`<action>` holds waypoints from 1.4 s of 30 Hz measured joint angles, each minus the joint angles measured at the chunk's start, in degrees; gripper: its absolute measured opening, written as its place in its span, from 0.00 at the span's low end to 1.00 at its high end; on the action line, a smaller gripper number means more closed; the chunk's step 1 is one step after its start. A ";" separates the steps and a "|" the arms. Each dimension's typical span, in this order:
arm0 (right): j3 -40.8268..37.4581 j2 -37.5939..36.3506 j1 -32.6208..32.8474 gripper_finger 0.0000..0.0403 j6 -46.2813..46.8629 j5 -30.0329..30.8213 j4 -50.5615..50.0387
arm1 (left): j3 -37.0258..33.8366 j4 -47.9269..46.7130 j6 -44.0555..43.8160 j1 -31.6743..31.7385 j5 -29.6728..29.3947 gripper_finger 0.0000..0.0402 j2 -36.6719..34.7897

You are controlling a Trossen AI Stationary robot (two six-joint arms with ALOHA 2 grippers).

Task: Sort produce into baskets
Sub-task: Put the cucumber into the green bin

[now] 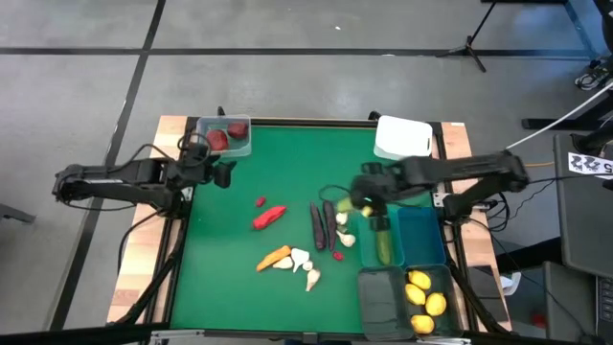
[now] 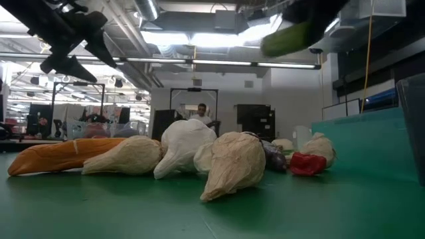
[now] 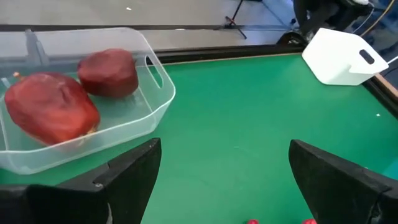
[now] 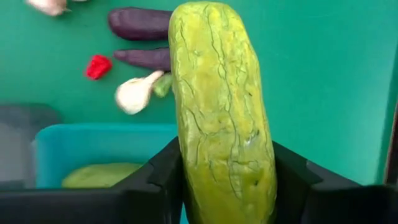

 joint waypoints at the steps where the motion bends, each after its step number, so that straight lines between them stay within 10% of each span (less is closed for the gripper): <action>1: -2.05 -2.15 1.42 0.41 1.15 0.96 0.81 | -0.49 0.32 -0.04 0.00 0.00 0.86 0.00; 7: -13.91 -10.01 12.68 0.42 -2.64 14.73 1.82 | -4.30 1.83 -2.33 0.00 -0.02 0.86 0.24; 19: -23.80 -7.94 25.73 0.42 -26.85 22.63 -3.92 | -5.61 2.27 -5.06 0.00 -0.06 0.86 0.22; 42: -23.91 -3.74 21.82 0.42 -56.02 11.58 12.34 | -5.63 3.00 -2.45 0.00 -0.24 0.86 0.22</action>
